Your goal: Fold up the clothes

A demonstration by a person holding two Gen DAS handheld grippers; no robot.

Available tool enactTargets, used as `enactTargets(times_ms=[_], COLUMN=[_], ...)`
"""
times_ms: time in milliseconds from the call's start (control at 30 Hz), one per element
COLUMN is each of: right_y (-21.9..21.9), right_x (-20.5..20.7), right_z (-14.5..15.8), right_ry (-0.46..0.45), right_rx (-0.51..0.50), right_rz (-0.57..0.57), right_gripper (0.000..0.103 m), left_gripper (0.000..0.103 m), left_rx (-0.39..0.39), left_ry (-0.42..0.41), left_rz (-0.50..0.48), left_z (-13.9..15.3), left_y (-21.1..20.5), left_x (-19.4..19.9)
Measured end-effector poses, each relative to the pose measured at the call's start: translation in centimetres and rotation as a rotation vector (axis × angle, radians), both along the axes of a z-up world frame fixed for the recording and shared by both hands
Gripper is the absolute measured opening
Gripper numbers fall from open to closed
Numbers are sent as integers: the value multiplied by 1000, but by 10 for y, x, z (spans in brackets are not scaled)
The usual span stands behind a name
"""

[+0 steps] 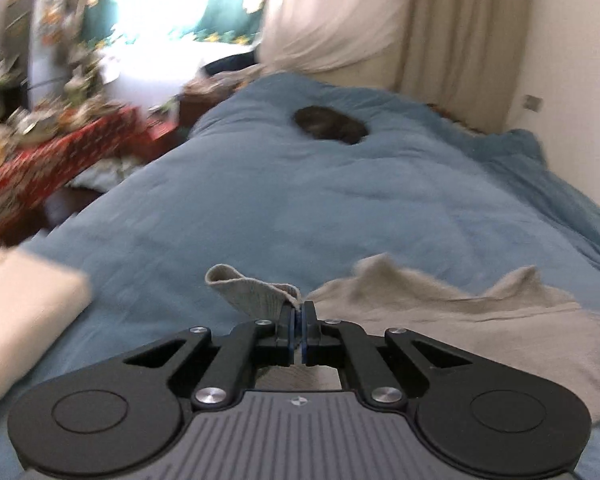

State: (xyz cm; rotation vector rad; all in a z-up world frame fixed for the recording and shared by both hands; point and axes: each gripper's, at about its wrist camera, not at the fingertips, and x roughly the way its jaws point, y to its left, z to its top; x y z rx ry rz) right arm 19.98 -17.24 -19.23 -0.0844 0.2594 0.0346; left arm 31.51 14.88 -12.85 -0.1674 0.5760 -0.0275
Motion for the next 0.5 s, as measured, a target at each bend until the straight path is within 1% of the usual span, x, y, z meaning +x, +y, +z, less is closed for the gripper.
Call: enactTargets(times_ms=[100, 233, 300, 400, 500], right_y=[-8, -19, -25, -34, -40], right_x=[-3, -8, -8, -8, -11], right_z=[6, 11, 13, 16, 20], right_ry=[-12, -18, -17, -16, -16], right_rx=[12, 9, 9, 11, -13], right_rz=[-10, -22, -29, -44, -51], right_gripper=[71, 71, 71, 71, 71], left_gripper=[3, 3, 3, 3, 3], left_rx=[-13, -10, 11, 14, 25], left_ry=[-29, -37, -24, 13, 35], left_rz=[-79, -165, -189, -223, -248], left_z=[12, 14, 8, -8, -27], left_y=[-33, -85, -111, -143, -166], left_x=[5, 16, 23, 38, 49])
